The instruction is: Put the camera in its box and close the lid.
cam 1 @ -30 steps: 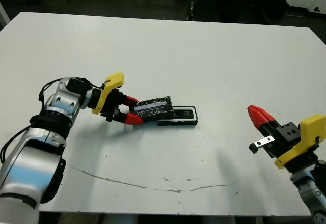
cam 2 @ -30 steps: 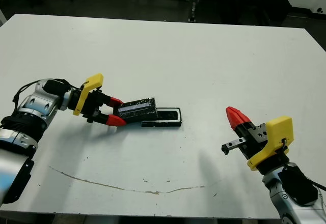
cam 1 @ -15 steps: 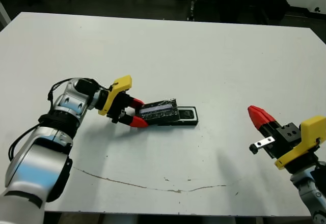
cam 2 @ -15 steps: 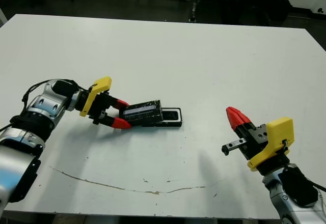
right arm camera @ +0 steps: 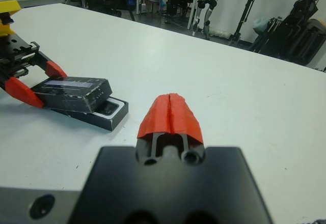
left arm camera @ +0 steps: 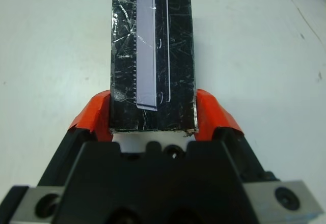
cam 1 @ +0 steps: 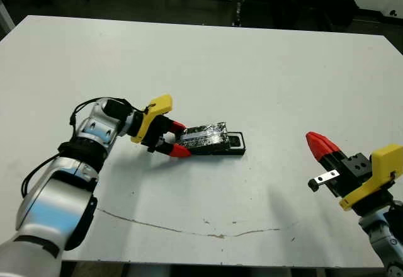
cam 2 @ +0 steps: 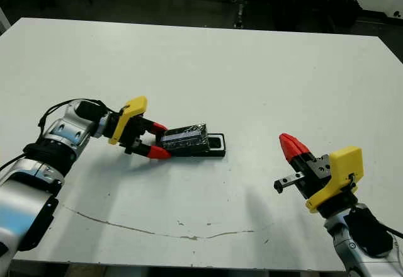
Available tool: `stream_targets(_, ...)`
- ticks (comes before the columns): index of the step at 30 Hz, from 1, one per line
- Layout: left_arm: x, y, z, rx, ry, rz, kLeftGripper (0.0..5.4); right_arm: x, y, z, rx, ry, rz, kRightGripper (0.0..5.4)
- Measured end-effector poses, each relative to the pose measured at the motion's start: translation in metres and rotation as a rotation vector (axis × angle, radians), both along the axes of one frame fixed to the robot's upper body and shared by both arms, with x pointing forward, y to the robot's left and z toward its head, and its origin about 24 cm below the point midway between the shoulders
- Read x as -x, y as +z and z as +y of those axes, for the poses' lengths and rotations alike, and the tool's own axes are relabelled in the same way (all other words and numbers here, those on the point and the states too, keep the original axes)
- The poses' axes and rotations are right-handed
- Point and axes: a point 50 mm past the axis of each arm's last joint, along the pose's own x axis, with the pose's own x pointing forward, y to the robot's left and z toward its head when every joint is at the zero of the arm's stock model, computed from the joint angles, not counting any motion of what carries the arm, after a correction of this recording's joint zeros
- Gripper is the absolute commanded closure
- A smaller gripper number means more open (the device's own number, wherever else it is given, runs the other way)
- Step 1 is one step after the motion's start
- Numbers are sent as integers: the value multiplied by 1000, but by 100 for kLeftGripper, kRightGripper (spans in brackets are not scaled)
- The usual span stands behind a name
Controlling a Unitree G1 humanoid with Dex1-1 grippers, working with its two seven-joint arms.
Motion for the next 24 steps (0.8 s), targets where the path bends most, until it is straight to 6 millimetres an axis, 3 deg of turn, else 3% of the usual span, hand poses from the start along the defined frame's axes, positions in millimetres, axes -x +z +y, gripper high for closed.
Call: stream_targets(24,-4,2,-38,-59,-73,-24,223,1,-1,-1,-4,-5,2,540)
